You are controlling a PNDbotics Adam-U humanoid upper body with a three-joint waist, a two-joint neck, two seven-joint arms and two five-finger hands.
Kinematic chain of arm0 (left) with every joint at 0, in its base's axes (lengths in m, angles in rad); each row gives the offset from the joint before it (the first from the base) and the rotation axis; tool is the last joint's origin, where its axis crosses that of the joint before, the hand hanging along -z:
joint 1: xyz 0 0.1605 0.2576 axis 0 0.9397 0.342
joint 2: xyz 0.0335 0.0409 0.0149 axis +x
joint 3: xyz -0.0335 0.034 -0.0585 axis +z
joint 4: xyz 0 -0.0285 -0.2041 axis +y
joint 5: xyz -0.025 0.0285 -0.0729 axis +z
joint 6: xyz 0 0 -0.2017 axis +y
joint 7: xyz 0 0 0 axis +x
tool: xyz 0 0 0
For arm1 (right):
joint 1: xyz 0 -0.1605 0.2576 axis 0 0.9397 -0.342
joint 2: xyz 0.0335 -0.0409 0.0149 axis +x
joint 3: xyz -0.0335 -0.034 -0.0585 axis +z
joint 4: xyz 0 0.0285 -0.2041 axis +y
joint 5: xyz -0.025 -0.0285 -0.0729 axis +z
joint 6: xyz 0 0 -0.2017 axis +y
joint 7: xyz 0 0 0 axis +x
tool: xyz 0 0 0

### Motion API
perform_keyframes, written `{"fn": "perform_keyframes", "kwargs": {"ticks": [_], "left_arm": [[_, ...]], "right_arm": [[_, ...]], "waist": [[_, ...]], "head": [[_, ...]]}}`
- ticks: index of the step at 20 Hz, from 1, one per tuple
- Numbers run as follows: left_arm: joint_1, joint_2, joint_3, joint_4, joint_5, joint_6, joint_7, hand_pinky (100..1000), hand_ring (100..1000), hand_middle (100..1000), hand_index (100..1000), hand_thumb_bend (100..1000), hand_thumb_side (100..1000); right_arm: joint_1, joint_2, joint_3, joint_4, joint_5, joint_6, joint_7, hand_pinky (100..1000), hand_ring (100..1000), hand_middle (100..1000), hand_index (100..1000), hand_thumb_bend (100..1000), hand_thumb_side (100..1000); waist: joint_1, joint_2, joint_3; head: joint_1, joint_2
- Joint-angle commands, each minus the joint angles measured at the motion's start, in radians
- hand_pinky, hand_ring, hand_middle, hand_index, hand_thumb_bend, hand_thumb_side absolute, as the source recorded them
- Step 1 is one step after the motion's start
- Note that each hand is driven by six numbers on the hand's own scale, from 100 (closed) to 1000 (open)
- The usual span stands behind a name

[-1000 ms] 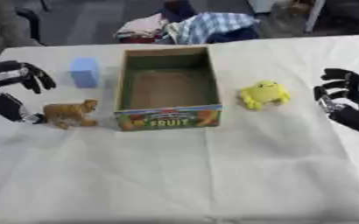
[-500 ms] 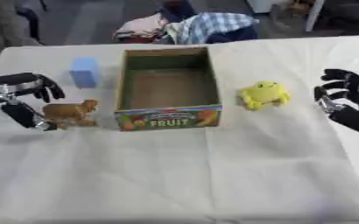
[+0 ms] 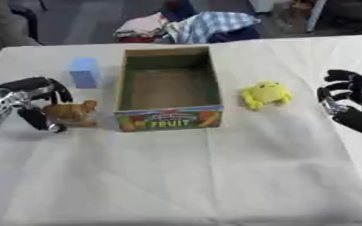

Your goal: Pick up objects on the table and place them in the box.

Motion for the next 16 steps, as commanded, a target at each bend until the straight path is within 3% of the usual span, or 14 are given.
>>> {"fn": "perform_keyframes", "kwargs": {"ticks": [1, 3, 5, 11, 16], "left_arm": [[-0.016, 0.009, 0.023, -0.012, -0.043, -0.003, 0.060, 638, 458, 414, 518, 373, 100], [-0.010, 0.008, 0.033, -0.025, -0.040, 0.003, 0.107, 611, 389, 318, 423, 333, 100], [-0.007, 0.011, 0.040, -0.047, -0.020, 0.013, 0.138, 607, 361, 275, 384, 323, 100], [-0.033, 0.048, 0.043, -0.162, 0.058, 0.037, 0.112, 611, 359, 263, 374, 321, 100], [-0.111, 0.042, 0.045, -0.187, 0.042, 0.039, 0.081, 608, 365, 265, 375, 331, 100]], "right_arm": [[-0.014, -0.017, -0.006, -0.010, -0.004, 0.000, 0.001, 671, 767, 773, 879, 195, 480], [-0.012, -0.017, -0.007, -0.010, -0.003, 0.001, -0.001, 671, 767, 773, 878, 195, 479], [-0.012, -0.017, -0.008, -0.009, -0.004, 0.001, -0.003, 671, 767, 773, 878, 194, 480], [-0.011, -0.018, -0.006, -0.008, -0.004, 0.001, 0.000, 671, 767, 773, 879, 197, 480], [-0.015, -0.021, 0.002, -0.006, -0.002, -0.002, 0.008, 671, 767, 773, 879, 191, 478]], "waist": [[-0.003, -0.011, -0.002], [-0.003, -0.010, -0.003], [-0.003, -0.010, -0.003], [-0.002, -0.013, -0.005], [0.007, -0.022, -0.018]], "head": [[0.000, 0.005], [-0.001, 0.005], [-0.002, 0.005], [0.001, 0.005], [0.014, 0.005]]}}
